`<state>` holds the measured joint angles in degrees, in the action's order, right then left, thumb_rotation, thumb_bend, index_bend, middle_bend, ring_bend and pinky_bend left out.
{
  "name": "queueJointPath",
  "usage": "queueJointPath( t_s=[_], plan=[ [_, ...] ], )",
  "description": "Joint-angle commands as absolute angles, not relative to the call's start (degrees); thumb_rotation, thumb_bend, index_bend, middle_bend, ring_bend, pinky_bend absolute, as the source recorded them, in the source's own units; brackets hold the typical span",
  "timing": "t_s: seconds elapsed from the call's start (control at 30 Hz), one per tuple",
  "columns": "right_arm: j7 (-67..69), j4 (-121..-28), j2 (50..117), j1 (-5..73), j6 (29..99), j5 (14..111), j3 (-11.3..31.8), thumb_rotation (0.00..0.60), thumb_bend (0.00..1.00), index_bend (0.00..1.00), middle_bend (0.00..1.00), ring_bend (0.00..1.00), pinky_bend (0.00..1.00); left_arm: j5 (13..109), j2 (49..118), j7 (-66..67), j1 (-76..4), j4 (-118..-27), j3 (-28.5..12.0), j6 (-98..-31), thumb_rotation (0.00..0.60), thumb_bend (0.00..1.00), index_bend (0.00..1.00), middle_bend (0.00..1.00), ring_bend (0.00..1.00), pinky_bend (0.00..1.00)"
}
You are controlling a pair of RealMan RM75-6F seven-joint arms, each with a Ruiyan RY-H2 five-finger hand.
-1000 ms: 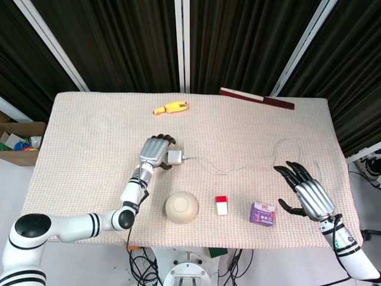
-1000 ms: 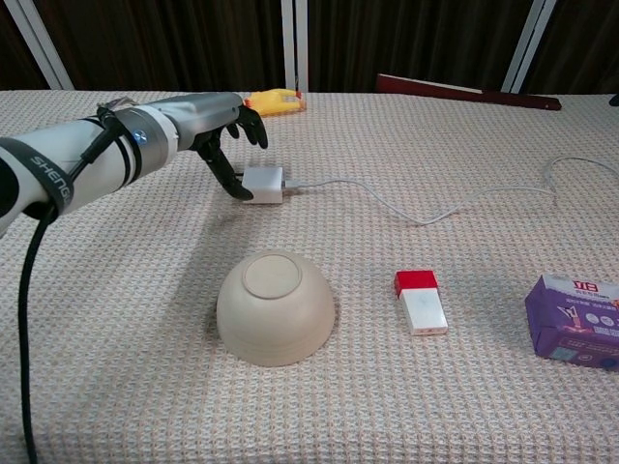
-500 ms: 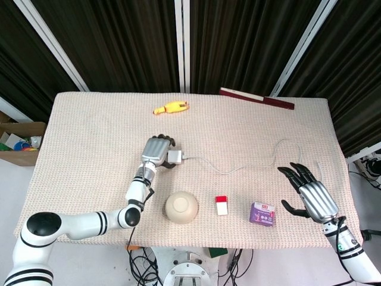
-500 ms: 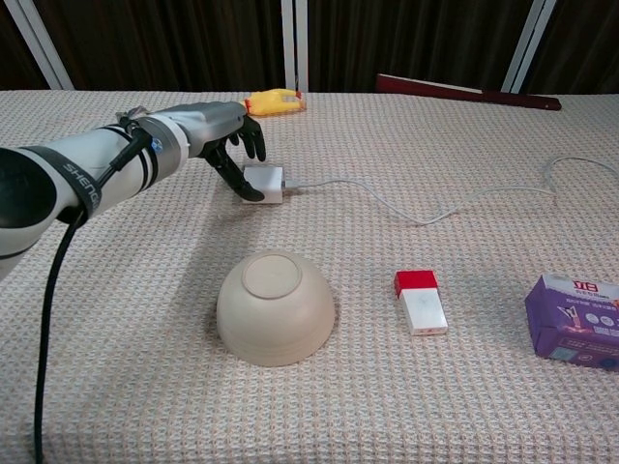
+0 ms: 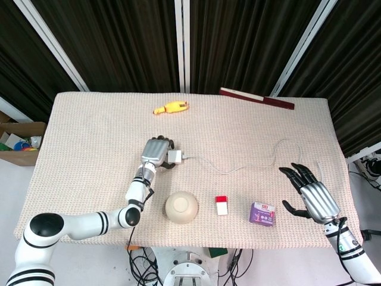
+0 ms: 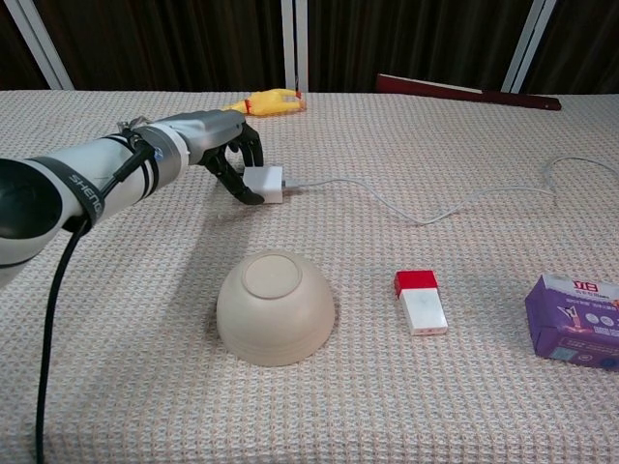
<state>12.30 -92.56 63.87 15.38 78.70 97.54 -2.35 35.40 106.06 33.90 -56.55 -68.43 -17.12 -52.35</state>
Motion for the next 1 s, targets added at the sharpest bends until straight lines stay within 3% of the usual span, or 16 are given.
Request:
queueJointPath(
  t_s=[0.03, 0.13, 0.37, 0.6, 0.7, 0.83, 1.0],
  plan=[
    [12.3, -92.6, 63.9, 15.4, 78.7, 97.4, -2.3, 0.600, 0.33, 0.12, 0.16, 0.00, 0.10, 35.6, 106.3, 33.6, -56.6, -67.9, -17.1, -52.1, 0.488, 0.16, 0.39, 0.32, 0.18, 0.29],
    [12.2, -92.6, 63.9, 15.4, 78.6, 97.3, -2.2, 0.600, 0.33, 0.12, 0.16, 0.00, 0.10, 36.2, 106.4, 33.1, -56.6, -67.4, -17.1, -52.0, 0.481, 0.16, 0.42, 0.34, 0.19, 0.29],
    [11.8, -93.6, 63.7, 15.7, 78.8, 97.3, -1.6, 0.600, 0.33, 0.13, 0.16, 0.00, 0.10, 41.3, 106.2, 28.8, -55.8, -67.6, -16.6, -51.5, 0.479, 0.28, 0.57, 0.53, 0.34, 0.38],
    [7.1, -100.9, 62.5, 19.4, 74.0, 93.1, 2.2, 0.600, 0.32, 0.15, 0.18, 0.07, 0.18, 47.9, 101.7, 25.5, -53.5, -75.0, -15.4, -53.8, 0.475, 0.33, 0.59, 0.55, 0.36, 0.40],
    [2.2, -104.7, 64.0, 21.9, 70.8, 88.1, 5.5, 0.600, 0.31, 0.19, 0.20, 0.12, 0.25, 50.6, 99.2, 24.7, -52.4, -79.5, -15.2, -55.5, 0.477, 0.33, 0.59, 0.55, 0.36, 0.40],
    [-6.7, -110.4, 66.4, 26.4, 64.8, 78.6, 9.5, 0.600, 0.31, 0.22, 0.21, 0.12, 0.27, 53.6, 96.4, 23.3, -51.2, -85.1, -15.1, -57.4, 0.477, 0.33, 0.59, 0.55, 0.36, 0.40],
    [-18.4, -113.4, 71.8, 31.3, 63.4, 67.1, 13.4, 0.600, 0.32, 0.28, 0.23, 0.12, 0.29, 55.6, 94.5, 20.1, -50.3, -88.8, -15.4, -57.2, 0.476, 0.34, 0.59, 0.55, 0.36, 0.40]
  ],
)
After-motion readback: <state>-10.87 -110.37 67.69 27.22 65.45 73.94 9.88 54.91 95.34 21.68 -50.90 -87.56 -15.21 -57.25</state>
